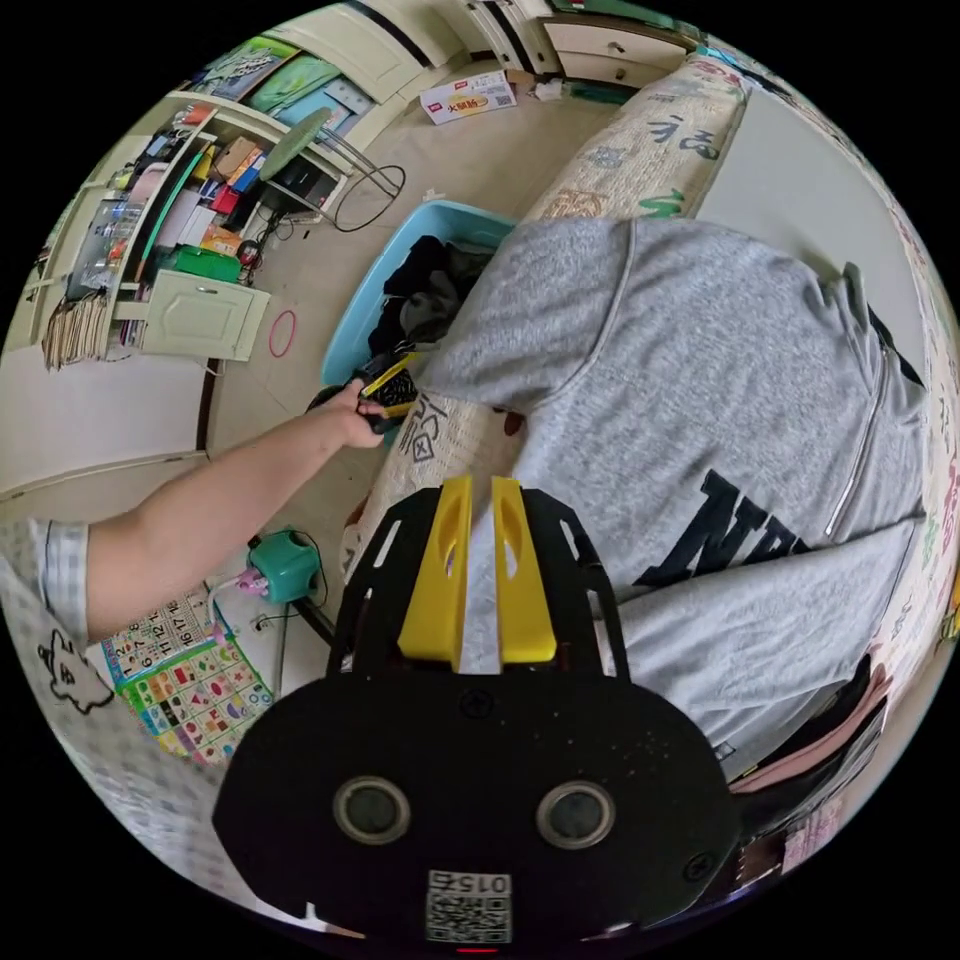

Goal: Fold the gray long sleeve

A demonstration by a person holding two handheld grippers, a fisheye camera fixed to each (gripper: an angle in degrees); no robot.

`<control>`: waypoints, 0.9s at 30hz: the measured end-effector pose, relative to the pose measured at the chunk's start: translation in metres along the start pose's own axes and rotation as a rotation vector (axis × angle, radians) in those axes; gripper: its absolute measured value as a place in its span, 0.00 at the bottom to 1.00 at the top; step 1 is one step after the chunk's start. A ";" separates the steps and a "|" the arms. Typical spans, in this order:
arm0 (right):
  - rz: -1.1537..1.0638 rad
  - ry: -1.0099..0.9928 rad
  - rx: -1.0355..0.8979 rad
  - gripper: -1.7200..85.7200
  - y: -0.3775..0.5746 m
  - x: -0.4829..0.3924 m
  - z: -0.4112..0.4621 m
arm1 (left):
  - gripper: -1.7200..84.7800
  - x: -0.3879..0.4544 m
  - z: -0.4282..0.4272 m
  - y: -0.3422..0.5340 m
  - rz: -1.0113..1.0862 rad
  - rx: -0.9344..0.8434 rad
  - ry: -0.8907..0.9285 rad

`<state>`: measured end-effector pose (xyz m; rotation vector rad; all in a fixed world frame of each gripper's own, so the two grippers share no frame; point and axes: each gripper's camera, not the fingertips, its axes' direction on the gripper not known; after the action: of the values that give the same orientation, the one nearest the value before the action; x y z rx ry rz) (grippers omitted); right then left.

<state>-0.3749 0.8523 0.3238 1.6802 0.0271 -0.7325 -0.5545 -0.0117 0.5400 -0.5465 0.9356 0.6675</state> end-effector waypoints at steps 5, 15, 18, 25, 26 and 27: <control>0.038 0.013 -0.055 0.05 0.019 0.022 0.004 | 0.04 -0.008 0.005 0.010 0.032 0.082 0.234; 0.175 -0.002 0.094 0.03 0.058 0.047 -0.079 | 0.01 0.202 -0.074 0.252 0.901 0.169 0.239; 0.226 0.028 0.184 0.03 0.085 0.059 -0.117 | 0.01 0.256 -0.070 0.385 1.198 0.134 0.231; 0.472 0.076 0.378 0.03 0.176 0.116 -0.196 | 0.03 0.260 0.052 0.663 1.714 -0.216 0.062; 0.536 0.089 0.381 0.03 0.194 0.132 -0.203 | 0.03 0.237 0.093 0.692 1.731 -0.299 -0.014; 0.594 0.104 0.376 0.03 0.209 0.146 -0.207 | 0.04 0.209 0.138 0.714 1.728 -0.376 -0.134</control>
<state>-0.0816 0.9289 0.4496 1.9432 -0.5448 -0.2040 -0.9083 0.6229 0.3288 0.1489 1.0053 2.4175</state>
